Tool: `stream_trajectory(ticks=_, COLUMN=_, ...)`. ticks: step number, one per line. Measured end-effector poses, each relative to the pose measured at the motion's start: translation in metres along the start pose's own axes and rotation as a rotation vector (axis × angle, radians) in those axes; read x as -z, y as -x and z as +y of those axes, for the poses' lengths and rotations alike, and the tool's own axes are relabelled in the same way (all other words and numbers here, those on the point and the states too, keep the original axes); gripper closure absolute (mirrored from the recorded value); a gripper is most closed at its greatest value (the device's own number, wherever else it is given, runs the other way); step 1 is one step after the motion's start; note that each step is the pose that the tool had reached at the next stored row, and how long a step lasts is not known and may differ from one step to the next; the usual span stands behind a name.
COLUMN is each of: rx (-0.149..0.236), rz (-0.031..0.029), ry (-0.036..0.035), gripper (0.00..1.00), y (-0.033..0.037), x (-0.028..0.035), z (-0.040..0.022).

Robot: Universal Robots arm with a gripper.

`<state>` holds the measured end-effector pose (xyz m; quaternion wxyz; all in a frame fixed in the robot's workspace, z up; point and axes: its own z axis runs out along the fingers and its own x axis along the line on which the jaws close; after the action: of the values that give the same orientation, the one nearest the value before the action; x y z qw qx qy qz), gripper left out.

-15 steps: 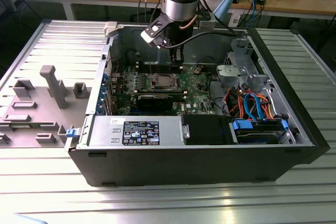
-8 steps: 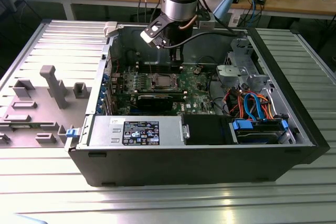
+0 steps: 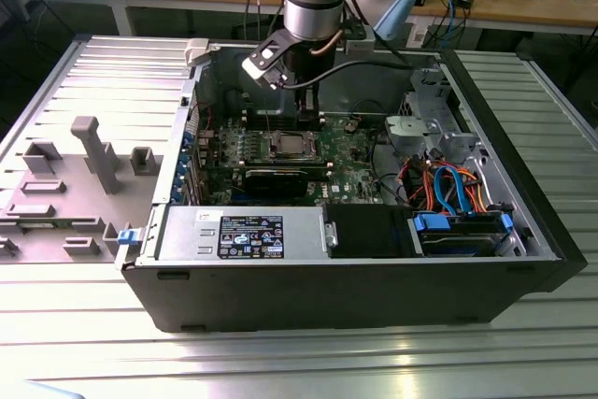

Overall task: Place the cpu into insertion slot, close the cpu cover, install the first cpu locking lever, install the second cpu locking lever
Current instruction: 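Close the cpu cover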

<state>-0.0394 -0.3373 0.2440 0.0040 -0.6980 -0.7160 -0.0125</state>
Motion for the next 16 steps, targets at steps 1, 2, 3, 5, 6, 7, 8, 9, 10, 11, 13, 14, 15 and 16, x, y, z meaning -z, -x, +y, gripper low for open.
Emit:
stream_trajectory(ticks=1, rx=0.0, rz=0.0, ry=0.0, gripper=0.89, y=0.0, x=-0.0017, z=-0.0004)
stream_trajectory(ticks=2, rx=0.001, rz=0.0002, ry=0.0001, gripper=0.89, y=0.0, x=-0.0039, z=-0.0008)
stream_trajectory(ticks=3, rx=0.001, rz=0.0, ry=-0.0001, gripper=0.89, y=0.0001, x=-0.0052, z=-0.0011)
stream_trajectory(ticks=5, rx=0.002, rz=0.0, ry=-0.0001, gripper=0.89, y=0.0003, x=-0.0077, z=-0.0016)
stream_trajectory(ticks=6, rx=0.003, rz=0.0001, ry=-0.0002, gripper=0.89, y=0.0003, x=-0.0084, z=-0.002)
stream_trajectory(ticks=7, rx=0.003, rz=0.0001, ry=-0.0002, gripper=0.89, y=0.0004, x=-0.0087, z=-0.0025)
stream_trajectory(ticks=8, rx=0.003, rz=0.0005, ry=0.0, gripper=0.89, y=0.0004, x=-0.0092, z=-0.0029)
stream_trajectory(ticks=9, rx=0.003, rz=0.0007, ry=0.0, gripper=0.89, y=0.0004, x=-0.0097, z=-0.0038)
stream_trajectory(ticks=10, rx=0.004, rz=0.0006, ry=-0.0002, gripper=0.89, y=0.0003, x=-0.0114, z=-0.0094)
stream_trajectory(ticks=11, rx=0.004, rz=0.0007, ry=-0.0002, gripper=0.89, y=0.0003, x=-0.0122, z=-0.0129)
stream_trajectory(ticks=13, rx=0.005, rz=0.001, ry=0.0, gripper=0.89, y=0.0002, x=-0.0134, z=-0.017)
stream_trajectory(ticks=14, rx=0.005, rz=0.0011, ry=-0.0001, gripper=0.89, y=0.0001, x=-0.0137, z=-0.018)
stream_trajectory(ticks=15, rx=0.005, rz=0.001, ry=-0.0001, gripper=0.89, y=0.0002, x=-0.0137, z=-0.0181)
stream_trajectory(ticks=16, rx=0.005, rz=0.0009, ry=-0.0002, gripper=0.89, y=0.0002, x=-0.0137, z=-0.0181)
